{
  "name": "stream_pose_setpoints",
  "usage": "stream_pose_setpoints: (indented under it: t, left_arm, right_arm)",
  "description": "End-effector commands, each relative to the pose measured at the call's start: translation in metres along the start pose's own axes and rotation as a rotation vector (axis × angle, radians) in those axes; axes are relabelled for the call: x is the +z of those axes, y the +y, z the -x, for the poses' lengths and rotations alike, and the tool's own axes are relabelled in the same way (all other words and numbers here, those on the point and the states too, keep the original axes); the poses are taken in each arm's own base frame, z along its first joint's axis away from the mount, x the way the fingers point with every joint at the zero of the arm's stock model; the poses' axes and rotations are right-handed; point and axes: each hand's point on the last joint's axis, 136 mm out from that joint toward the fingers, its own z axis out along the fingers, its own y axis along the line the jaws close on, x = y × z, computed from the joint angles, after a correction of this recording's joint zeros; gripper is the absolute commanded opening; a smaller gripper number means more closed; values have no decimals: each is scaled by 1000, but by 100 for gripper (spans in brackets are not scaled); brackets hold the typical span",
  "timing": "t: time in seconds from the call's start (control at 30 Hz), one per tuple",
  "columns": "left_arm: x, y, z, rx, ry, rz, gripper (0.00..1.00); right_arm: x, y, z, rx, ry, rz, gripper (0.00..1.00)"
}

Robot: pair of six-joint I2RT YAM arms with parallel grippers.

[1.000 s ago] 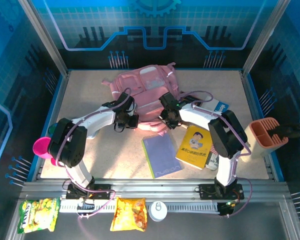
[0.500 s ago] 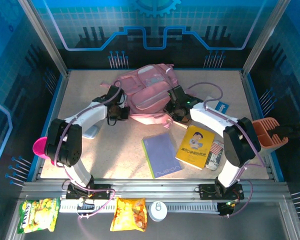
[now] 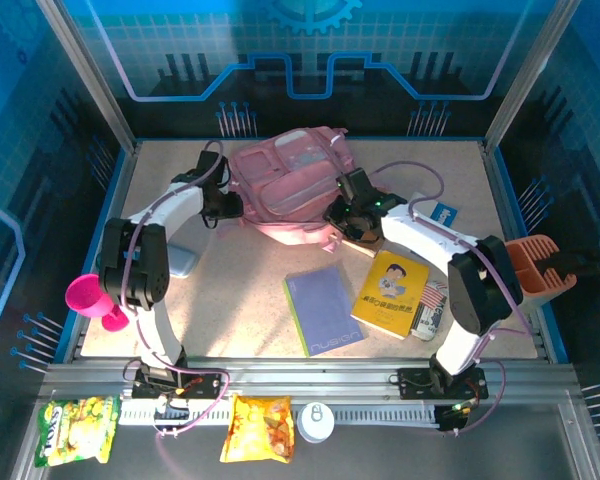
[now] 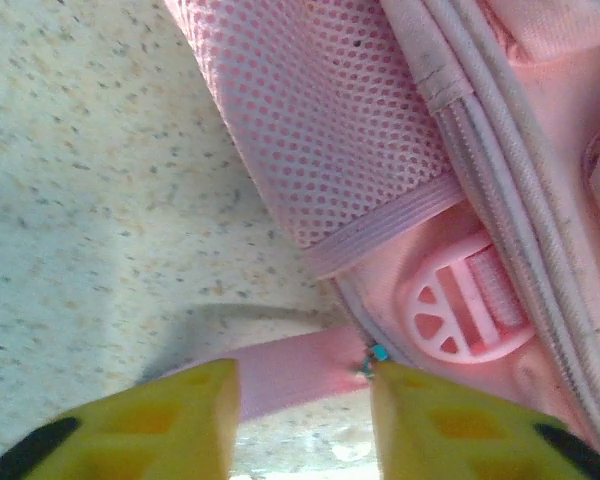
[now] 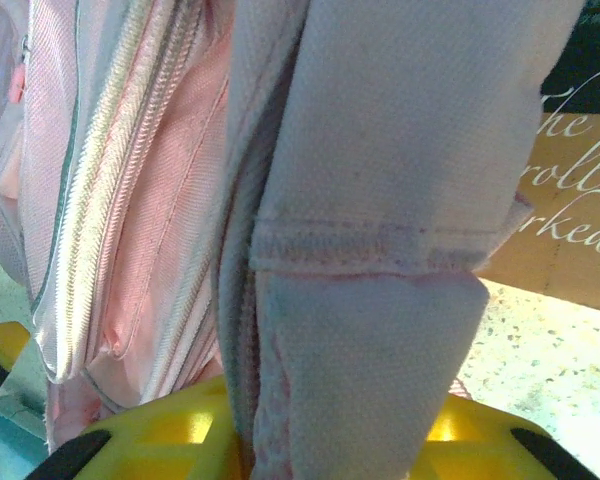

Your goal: Pack the student bag

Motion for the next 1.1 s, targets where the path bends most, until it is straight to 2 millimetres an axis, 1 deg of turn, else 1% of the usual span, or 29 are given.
stream_pose_setpoints:
  t: [0.0,0.07,0.17,0.23,0.3,0.33,0.4,0.47,0.53,0.6,0.63,0.7,0.77,0.83,0.9,1.0,1.07]
  left_arm:
    - [-36,5,7,-70,-66,19,57]
    - [-55,6,2,-122,-93,12,64]
    - [-80,3,-6,-173,-130,-28,71]
    - [-94,3,-10,-195,-158,-44,75]
    - [-105,4,-14,-219,-181,-51,79]
    - [-110,4,-15,-224,-190,-61,80]
    - [-116,3,-19,-231,-197,-72,80]
    - [-123,2,-22,-238,-200,-84,81]
    - [-128,0,-25,-244,-200,-102,81]
    - [-130,-3,-26,-248,-204,-126,81]
    - [-131,-6,-27,-248,-202,-143,81]
    - [-131,-13,-30,-243,-185,-182,82]
    - [-130,-21,-33,-242,-164,-226,86]
    - [-130,-28,-35,-241,-149,-265,87]
    - [-129,-36,-37,-236,-138,-300,88]
    - [-127,-47,-41,-226,-120,-338,89]
    - [-125,-55,-46,-215,-103,-345,90]
  right_arm:
    - [3,44,-5,-50,-3,102,32]
    - [13,55,-15,-61,19,110,32]
    - [27,70,-30,-77,50,110,33]
    - [39,78,-41,-92,78,106,36]
    - [51,88,-53,-100,118,124,44]
    - [57,96,-61,-115,143,149,49]
    - [65,105,-74,-139,180,165,56]
    - [67,112,-84,-164,204,178,61]
    - [65,113,-88,-191,206,185,67]
    - [59,109,-83,-217,184,173,72]
    - [54,106,-79,-233,166,160,77]
    - [43,95,-69,-265,135,131,84]
    - [27,85,-58,-322,106,113,90]
    - [11,80,-49,-405,93,129,93]
    - [-3,67,-39,-438,75,107,94]
    - [-10,38,-22,-455,48,58,94]
    - [-11,23,-17,-457,72,52,93]
